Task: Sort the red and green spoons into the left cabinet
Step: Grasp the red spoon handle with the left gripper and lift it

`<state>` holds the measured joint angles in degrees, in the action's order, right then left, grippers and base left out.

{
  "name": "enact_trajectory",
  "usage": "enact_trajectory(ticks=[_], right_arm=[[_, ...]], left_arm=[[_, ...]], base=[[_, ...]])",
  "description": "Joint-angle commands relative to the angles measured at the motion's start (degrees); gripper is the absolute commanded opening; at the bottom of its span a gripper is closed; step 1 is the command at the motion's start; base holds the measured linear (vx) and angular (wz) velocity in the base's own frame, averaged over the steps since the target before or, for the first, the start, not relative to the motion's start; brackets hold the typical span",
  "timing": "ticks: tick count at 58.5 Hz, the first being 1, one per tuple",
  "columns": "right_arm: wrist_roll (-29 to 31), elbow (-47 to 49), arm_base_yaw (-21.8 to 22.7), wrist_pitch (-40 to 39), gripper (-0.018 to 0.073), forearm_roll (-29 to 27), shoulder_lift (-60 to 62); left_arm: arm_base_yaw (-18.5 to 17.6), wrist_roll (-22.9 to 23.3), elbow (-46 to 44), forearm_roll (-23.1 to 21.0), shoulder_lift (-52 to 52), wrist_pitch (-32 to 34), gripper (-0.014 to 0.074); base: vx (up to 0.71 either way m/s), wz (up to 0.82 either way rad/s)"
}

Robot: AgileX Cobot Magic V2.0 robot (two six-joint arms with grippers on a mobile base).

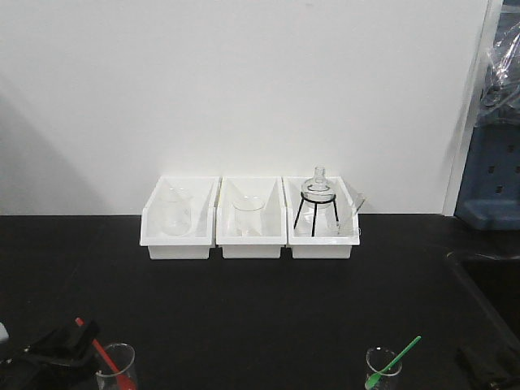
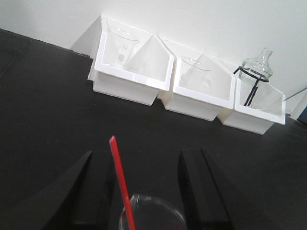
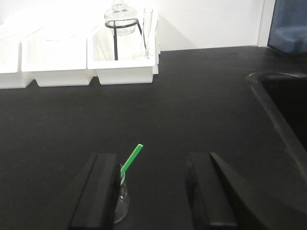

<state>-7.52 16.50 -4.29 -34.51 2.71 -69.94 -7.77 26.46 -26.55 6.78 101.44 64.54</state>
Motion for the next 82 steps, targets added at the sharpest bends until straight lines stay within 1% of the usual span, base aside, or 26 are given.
enact_trajectory(ticks=[1, 9, 22, 33, 41, 52, 56, 70, 77, 82], right_arm=[[-0.03, 1.86, 0.20, -5.69, 0.0397, 0.17, 0.69], [-0.03, 1.86, 0.20, -5.69, 0.0397, 0.17, 0.69], [-0.03, 1.86, 0.20, -5.69, 0.0397, 0.17, 0.69], [-0.03, 1.86, 0.20, -5.57, 0.0397, 0.17, 0.69], [-0.03, 1.86, 0.20, -5.57, 0.0397, 0.17, 0.69], [-0.03, 1.86, 0.20, -5.51, 0.0397, 0.11, 0.69], [-0.03, 1.86, 0.20, -5.45, 0.0397, 0.11, 0.69], [0.03, 1.86, 0.20, -5.39, 0.0397, -0.04, 0.69], [0.26, 1.86, 0.20, -5.44, 0.0397, -0.03, 0.69], [0.26, 1.86, 0.20, -5.44, 0.0397, -0.03, 0.69]], left_arm=[[-0.24, 1.27, -3.48, -0.88, -0.35, 6.12, 0.0442], [-0.24, 1.90, -5.25, -1.07, 1.16, 6.05, 0.0442], [-0.24, 1.90, -5.43, -3.68, 3.46, 6.65, 0.0442], [-0.24, 1.90, -7.08, -3.45, 5.36, 7.06, 0.0442], [-0.24, 2.04, -10.63, -3.20, 7.57, 6.75, 0.0442], [-0.24, 4.31, -12.17, -2.92, 8.20, 6.74, 0.0437], [-0.24, 5.31, -11.96, -2.85, 8.20, 6.55, 0.0427], [-0.24, 5.44, -11.96, -0.37, 8.20, 6.53, 0.0378], [-0.24, 5.48, -11.96, 1.60, 8.15, 6.92, 0.0321], [-0.24, 5.48, -11.96, 1.77, 8.15, 6.97, 0.0267]], base=[[0.00, 0.00], [0.00, 0.00], [0.00, 0.00], [0.00, 0.00], [0.00, 0.00], [0.00, 0.00], [0.00, 0.00], [0.00, 0.00], [0.00, 0.00], [0.00, 0.00]])
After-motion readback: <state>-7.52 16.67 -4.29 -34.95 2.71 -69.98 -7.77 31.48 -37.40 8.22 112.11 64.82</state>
